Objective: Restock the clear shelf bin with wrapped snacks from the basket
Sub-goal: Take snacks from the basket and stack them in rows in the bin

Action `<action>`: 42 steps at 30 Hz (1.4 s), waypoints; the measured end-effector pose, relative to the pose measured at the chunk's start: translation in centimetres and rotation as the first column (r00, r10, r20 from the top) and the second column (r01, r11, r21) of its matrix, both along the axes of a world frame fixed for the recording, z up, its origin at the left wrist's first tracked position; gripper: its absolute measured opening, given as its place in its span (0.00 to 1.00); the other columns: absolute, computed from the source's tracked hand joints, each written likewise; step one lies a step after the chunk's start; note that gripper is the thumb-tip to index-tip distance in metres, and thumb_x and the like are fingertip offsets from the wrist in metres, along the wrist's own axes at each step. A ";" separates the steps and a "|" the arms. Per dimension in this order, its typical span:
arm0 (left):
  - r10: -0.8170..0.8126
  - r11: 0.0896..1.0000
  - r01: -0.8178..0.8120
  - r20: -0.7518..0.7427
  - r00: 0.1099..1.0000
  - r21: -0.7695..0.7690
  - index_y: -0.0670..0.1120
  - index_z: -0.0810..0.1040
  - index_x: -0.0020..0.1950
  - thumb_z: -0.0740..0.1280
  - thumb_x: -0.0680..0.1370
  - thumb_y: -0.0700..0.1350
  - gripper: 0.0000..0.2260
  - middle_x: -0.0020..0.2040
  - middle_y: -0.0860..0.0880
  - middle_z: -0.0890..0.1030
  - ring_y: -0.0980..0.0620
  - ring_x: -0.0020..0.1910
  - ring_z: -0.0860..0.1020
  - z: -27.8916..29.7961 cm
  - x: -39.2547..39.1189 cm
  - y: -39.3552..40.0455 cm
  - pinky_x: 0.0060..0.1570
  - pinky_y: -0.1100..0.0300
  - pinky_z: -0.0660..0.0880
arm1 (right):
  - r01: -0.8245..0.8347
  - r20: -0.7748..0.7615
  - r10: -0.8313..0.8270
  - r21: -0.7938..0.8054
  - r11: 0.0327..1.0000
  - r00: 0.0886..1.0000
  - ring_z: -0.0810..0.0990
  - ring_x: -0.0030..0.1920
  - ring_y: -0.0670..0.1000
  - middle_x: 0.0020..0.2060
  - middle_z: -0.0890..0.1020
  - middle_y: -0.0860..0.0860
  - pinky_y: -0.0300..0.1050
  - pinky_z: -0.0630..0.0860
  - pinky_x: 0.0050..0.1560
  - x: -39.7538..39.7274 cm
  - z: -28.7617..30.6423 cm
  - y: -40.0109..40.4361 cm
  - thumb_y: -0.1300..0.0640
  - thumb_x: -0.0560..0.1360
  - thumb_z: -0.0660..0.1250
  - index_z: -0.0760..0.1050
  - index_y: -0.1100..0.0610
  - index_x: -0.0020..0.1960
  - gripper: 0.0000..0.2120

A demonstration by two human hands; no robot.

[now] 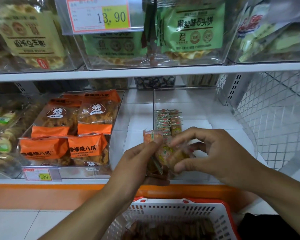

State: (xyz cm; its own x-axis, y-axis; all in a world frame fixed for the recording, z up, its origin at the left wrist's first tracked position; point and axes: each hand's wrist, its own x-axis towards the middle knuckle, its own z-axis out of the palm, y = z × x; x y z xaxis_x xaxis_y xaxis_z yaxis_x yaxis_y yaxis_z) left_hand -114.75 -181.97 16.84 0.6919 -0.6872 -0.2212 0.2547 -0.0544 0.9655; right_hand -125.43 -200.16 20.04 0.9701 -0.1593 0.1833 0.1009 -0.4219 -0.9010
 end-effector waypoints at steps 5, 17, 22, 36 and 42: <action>0.029 1.000 -0.030 0.120 0.992 0.001 0.50 0.86 0.53 0.68 0.78 0.60 0.16 0.45 0.43 0.87 0.42 0.41 0.87 -0.8 -1.1 -0.6 0.40 0.49 0.84 | 0.071 -0.277 0.023 0.327 0.942 0.961 0.83 0.46 0.49 0.50 0.84 0.53 0.42 0.81 0.45 0.0 -0.6 0.1 0.49 0.56 0.83 0.83 0.45 0.56 0.29; 0.160 0.978 -0.186 0.232 0.959 0.092 0.51 0.87 0.48 0.59 0.83 0.62 0.21 0.45 0.41 0.87 0.32 0.49 0.83 -0.8 -1.2 -2.0 0.55 0.32 0.78 | 0.123 -0.334 -0.072 0.135 0.983 0.940 0.85 0.36 0.49 0.37 0.82 0.50 0.43 0.82 0.37 2.4 0.6 -4.4 0.66 0.61 0.82 0.82 0.58 0.48 0.18; 0.141 0.981 -0.170 0.269 0.953 0.091 0.49 0.86 0.47 0.60 0.82 0.62 0.22 0.38 0.42 0.85 0.40 0.36 0.82 -0.7 -1.9 -2.6 0.46 0.43 0.82 | 0.173 -0.366 -0.380 -0.486 0.857 0.850 0.83 0.46 0.51 0.46 0.83 0.51 0.43 0.80 0.46 6.5 -4.1 -7.4 0.62 0.65 0.82 0.80 0.55 0.49 0.17; 0.150 0.987 -0.153 0.065 0.987 0.042 0.49 0.87 0.48 0.64 0.74 0.64 0.21 0.45 0.36 0.86 0.36 0.44 0.86 -1.5 -0.4 -2.7 0.50 0.39 0.83 | 0.355 -0.403 -0.475 -0.338 0.871 0.782 0.78 0.58 0.62 0.62 0.78 0.62 0.45 0.71 0.48 11.7 -9.2 -7.1 0.69 0.74 0.66 0.57 0.57 0.78 0.36; 0.127 0.990 -0.130 0.061 0.990 0.056 0.55 0.87 0.47 0.61 0.82 0.59 0.16 0.46 0.45 0.88 0.44 0.45 0.87 -1.3 -0.5 -2.6 0.52 0.43 0.83 | 0.374 -0.403 -0.471 -0.297 0.878 0.785 0.77 0.62 0.61 0.64 0.78 0.60 0.44 0.70 0.52 12.0 -9.4 -7.0 0.62 0.75 0.72 0.59 0.58 0.77 0.36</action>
